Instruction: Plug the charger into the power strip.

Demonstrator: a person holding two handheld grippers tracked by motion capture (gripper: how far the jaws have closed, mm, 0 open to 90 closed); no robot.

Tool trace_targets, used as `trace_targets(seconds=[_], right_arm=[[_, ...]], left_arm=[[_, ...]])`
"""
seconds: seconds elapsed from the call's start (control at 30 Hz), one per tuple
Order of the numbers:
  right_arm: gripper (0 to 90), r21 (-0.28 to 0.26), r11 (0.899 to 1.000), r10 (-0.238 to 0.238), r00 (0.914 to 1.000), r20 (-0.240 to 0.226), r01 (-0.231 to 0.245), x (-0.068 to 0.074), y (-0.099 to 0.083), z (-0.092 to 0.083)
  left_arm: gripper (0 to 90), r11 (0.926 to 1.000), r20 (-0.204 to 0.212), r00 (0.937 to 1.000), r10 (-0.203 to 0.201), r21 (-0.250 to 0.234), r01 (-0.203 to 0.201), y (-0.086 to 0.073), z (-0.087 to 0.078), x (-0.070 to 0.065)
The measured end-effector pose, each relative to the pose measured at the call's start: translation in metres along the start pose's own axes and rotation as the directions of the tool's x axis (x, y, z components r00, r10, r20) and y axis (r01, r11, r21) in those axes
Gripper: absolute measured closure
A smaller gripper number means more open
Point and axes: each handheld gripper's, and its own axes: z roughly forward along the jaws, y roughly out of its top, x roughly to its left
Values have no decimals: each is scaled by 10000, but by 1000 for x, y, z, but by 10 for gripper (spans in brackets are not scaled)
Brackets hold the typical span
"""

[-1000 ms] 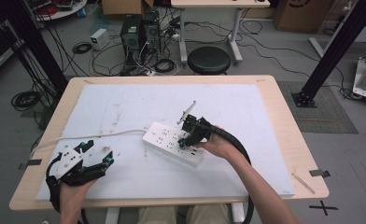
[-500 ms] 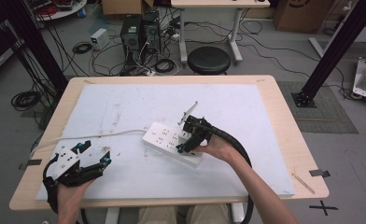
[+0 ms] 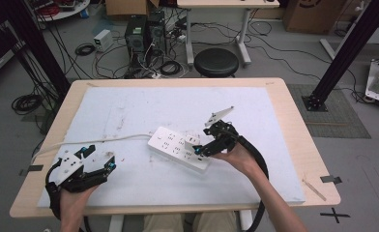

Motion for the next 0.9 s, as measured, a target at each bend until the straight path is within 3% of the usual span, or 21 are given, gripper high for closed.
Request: trace_targets(seconds=[0.1, 0.13, 0.23, 0.33, 0.47, 0.53, 0.57, 0.63, 0.77, 0.9], right_arm=[[206, -349, 9994, 92, 9998, 152, -87, 1, -7, -7], [206, -769, 9968, 243, 9992, 317, -218, 1, -13, -15], [206, -1249, 9915, 434, 9971, 622, -353, 1, -22, -26], [206, -1882, 9806, 775, 9904, 1143, -550, 1, -31, -37], [206, -2630, 9605, 1333, 9801, 1468, -913, 0, -45, -49], [206, -2816, 9555, 1363, 9779, 1583, -876, 0, -49, -51], [206, -3154, 9439, 1616, 9700, 1815, -982, 1, -58, -58], [206, -3509, 9302, 1858, 9624, 1983, -1073, 1, -66, -63], [206, -4173, 8986, 2545, 9359, 2434, -1358, 0, -83, -73], [206, -4565, 8762, 3013, 9149, 2687, -1546, 0, -97, -81]], left_arm=[[200, 10000, 27, 10000, 24, 7, -24, 0, 0, 1], [200, 10000, 15, 10000, 36, 3, -36, 0, 0, 1], [200, 10000, 50, 10000, 19, -10, -19, 0, 0, 2], [200, 10000, 77, 10000, 4, 25, -4, 0, 0, 2], [200, 10000, 113, 9999, 17, 29, -17, 0, 1, 1], [200, 10000, 119, 9999, 19, 46, -19, 0, 1, 1], [200, 10000, 116, 9999, 8, 43, -8, 0, 1, 2], [200, 10000, 101, 9999, -4, 49, 4, 0, 0, 2], [200, 9999, 97, 9999, -90, 52, 90, 0, 0, 4], [200, 9999, 60, 9999, -122, 65, 122, 1, -1, 6]])
